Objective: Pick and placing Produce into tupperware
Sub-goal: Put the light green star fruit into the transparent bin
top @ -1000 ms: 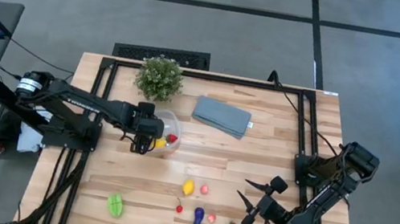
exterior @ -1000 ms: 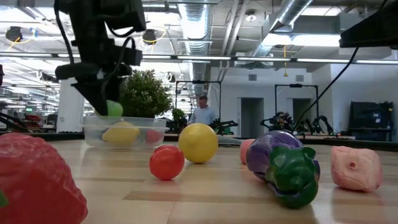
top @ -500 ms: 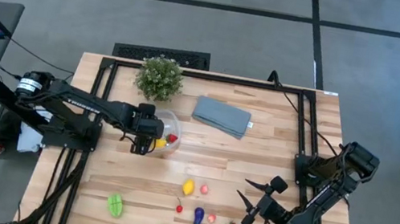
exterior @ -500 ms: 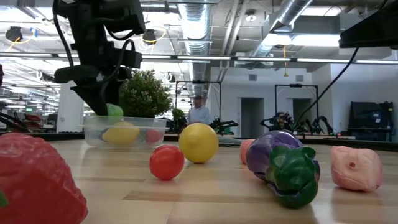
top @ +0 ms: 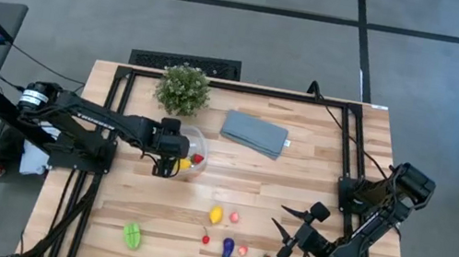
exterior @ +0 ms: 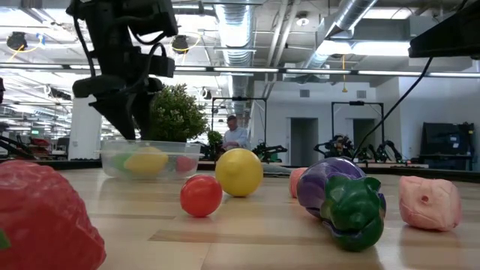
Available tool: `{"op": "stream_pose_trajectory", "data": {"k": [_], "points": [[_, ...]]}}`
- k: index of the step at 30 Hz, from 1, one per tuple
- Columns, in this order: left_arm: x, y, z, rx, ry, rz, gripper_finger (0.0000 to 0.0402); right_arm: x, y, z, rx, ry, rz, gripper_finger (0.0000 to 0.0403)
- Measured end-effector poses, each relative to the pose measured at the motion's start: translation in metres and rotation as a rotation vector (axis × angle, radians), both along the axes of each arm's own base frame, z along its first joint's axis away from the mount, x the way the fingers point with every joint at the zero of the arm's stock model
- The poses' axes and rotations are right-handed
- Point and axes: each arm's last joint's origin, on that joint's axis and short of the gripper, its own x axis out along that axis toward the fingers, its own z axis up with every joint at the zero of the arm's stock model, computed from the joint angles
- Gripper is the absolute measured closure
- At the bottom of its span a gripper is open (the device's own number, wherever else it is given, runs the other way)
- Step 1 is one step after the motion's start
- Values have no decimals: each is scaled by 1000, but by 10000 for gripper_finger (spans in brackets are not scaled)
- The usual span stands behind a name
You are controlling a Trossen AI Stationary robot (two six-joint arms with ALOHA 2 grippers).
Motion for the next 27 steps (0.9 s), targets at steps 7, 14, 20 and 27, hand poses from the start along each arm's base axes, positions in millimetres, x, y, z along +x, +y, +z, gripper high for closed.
{"op": "stream_pose_trajectory", "data": {"k": [7,14,20,27], "points": [[3,-11,23,-4,27,-27,104,0,0,0,0,0,0,168],[-15,-40,41,-77,57,-14,106,0,0,-1,10,16,-1,168],[-43,-79,54,-141,15,-6,107,0,0,-1,14,23,-2,168],[-69,-132,61,-218,-98,-68,107,0,0,-1,18,20,-2,168]]}}
